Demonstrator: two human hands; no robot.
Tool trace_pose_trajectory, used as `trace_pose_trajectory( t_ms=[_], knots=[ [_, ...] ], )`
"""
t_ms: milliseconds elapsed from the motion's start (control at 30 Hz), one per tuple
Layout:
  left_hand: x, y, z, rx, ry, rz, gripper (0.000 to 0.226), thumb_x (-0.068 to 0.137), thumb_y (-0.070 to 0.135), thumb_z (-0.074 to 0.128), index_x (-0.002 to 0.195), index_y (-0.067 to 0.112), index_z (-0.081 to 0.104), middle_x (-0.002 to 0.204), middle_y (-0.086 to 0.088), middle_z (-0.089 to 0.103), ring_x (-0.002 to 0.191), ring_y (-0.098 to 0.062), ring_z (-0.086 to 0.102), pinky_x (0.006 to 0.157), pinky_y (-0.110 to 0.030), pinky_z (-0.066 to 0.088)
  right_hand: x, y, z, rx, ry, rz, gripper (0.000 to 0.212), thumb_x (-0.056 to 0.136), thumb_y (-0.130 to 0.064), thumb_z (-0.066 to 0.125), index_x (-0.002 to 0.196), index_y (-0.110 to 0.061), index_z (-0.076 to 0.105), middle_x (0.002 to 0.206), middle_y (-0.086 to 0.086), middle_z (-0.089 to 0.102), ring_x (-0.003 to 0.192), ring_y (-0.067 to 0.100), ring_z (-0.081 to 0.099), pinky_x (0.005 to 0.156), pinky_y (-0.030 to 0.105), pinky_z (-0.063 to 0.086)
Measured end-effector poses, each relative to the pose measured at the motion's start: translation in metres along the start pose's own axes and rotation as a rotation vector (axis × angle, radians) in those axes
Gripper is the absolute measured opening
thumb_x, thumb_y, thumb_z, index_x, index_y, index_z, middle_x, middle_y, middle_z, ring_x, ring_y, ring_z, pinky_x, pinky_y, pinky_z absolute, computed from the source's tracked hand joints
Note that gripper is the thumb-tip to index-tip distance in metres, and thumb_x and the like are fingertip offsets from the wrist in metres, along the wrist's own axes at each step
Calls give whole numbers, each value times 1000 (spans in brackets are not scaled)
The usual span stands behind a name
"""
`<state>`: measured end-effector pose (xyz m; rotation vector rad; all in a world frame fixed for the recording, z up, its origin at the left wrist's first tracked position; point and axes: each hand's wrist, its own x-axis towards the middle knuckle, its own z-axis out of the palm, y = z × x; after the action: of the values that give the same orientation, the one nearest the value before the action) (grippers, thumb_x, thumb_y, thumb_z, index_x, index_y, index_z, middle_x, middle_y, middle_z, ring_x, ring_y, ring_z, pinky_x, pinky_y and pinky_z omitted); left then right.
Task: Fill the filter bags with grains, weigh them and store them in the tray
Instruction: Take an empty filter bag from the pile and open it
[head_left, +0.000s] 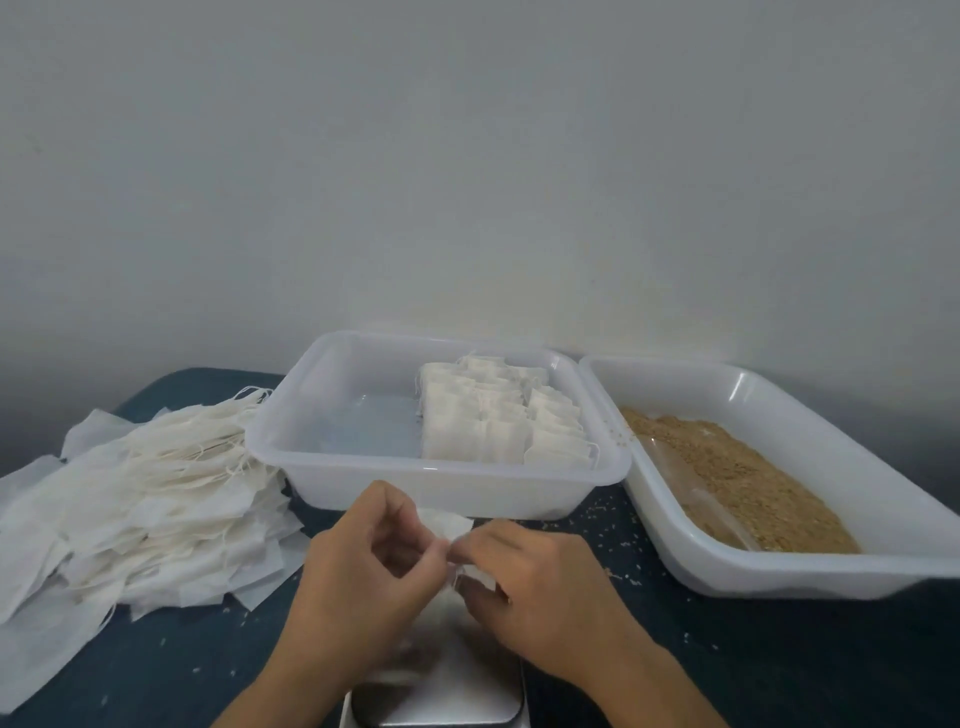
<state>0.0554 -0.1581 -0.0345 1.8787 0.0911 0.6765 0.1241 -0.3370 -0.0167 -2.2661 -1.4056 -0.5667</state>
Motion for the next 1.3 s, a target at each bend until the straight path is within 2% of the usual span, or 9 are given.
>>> trace_pose_trajectory(
  t_ms=[133,233,333,433,533,700,900,1167,1300],
  knots=[
    [1,5,0,-140,-64,-39,27,72,19,84,75,31,60,69,-9,71,55,-14,64,54,-21,51,-1,-1,-4,121,-86,21,13,92,-31,66,100,-25,74,97,-10,65,79,12,63,62,37,54],
    [3,7,-3,-179,-79,-72,25,63,44,77,80,30,65,73,-8,71,62,-17,65,60,-26,51,-1,-1,-7,267,-92,59,11,99,-39,63,103,-30,67,101,-20,62,79,0,60,67,24,50],
    [1,8,-9,-238,-109,-78,31,70,52,73,92,31,71,90,-3,74,85,-17,71,80,-30,55,-2,-3,-6,371,-64,117,17,103,-46,58,92,-32,55,76,-24,58,61,3,57,56,19,39],
    [-1,10,-15,-324,-350,-95,41,81,56,68,116,35,68,124,0,71,118,-14,67,97,-30,52,-2,-5,-6,455,-44,134,13,106,-45,54,94,-41,53,64,-17,56,50,11,53,51,20,32],
    [0,13,-18,-302,-572,-102,44,92,43,71,133,39,57,138,1,65,126,-15,63,101,-27,50,-1,-4,-7,542,-49,143,19,106,-42,56,92,-29,57,61,-7,52,46,17,49,46,29,32],
    [2,22,-23,-208,-658,-71,45,95,28,73,137,28,57,131,-3,68,125,-19,64,104,-30,49,-2,-4,-12,688,-156,223,27,105,-23,52,84,-6,58,57,4,59,46,20,61,45,39,45],
    [3,18,-21,-47,-655,-71,50,90,1,75,134,21,59,122,4,71,113,-14,68,98,-32,54,-3,-5,-24,716,-290,171,32,105,-32,50,80,-12,57,55,5,62,47,11,64,53,42,51],
    [2,12,-6,29,-542,44,26,87,38,72,112,32,68,105,11,74,97,-11,70,85,-36,58,-1,-7,-24,513,-68,33,48,105,-48,47,84,-10,69,72,-5,62,63,15,61,56,39,48],
    [4,6,-2,31,-398,52,16,83,43,75,94,36,65,82,14,68,69,-1,58,60,-18,44,1,-1,-28,479,76,16,46,106,-39,48,76,-11,69,76,-5,63,66,15,61,60,36,48]
  ],
)
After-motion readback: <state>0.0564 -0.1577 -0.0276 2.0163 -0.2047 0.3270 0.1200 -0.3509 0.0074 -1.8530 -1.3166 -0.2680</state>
